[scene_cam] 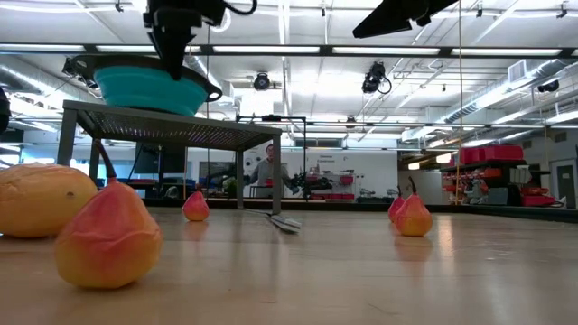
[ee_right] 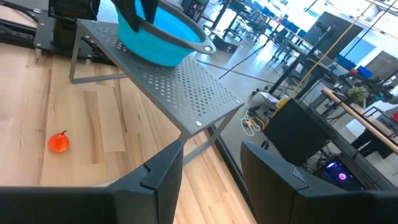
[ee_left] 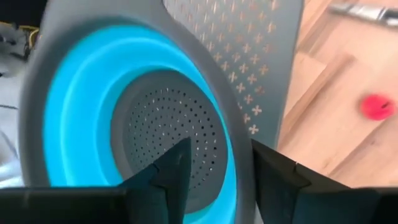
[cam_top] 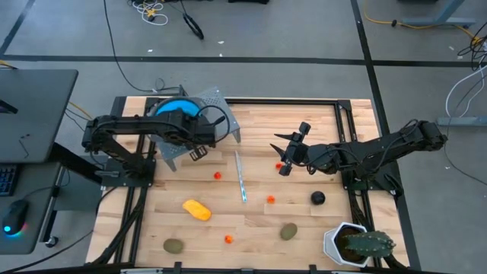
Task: Pick & Place Fruit
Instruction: Put the blue strainer bowl on the shelf, then put the orange peach into the blue strainer bowl on the shelf
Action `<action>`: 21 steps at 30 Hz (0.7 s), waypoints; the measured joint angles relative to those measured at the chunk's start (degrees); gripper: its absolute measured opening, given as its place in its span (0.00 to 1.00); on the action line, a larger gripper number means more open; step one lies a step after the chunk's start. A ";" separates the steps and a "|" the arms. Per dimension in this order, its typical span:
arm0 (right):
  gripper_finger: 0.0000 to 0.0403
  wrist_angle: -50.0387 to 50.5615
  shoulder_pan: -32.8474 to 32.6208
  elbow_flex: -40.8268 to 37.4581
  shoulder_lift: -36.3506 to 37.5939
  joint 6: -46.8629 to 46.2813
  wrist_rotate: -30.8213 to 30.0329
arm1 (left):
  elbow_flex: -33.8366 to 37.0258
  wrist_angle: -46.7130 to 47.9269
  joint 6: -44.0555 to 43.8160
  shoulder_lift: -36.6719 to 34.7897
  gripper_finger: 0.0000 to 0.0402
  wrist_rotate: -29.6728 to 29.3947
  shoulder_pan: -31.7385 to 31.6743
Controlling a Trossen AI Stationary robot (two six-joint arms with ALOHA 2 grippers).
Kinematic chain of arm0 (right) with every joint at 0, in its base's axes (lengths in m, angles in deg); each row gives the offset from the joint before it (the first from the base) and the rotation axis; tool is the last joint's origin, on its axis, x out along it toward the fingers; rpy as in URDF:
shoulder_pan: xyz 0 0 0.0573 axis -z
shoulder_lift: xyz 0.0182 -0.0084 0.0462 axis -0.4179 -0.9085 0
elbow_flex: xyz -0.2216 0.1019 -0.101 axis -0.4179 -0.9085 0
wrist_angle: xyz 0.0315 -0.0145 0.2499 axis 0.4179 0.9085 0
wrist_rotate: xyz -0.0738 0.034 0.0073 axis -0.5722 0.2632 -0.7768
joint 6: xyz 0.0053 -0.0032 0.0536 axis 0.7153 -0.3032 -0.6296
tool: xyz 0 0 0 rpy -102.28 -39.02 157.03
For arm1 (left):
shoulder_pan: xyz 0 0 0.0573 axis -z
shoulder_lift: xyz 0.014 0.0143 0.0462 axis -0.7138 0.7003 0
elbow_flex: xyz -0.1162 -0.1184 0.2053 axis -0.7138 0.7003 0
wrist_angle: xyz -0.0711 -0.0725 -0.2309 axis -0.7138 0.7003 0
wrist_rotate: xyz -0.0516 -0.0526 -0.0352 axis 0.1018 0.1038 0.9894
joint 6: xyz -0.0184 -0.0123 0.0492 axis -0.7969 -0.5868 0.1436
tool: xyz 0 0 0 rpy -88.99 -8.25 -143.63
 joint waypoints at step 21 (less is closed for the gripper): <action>0.42 2.32 -1.07 0.00 0.20 0.50 -0.26 | 4.72 -32.44 8.15 0.08 0.41 5.32 14.08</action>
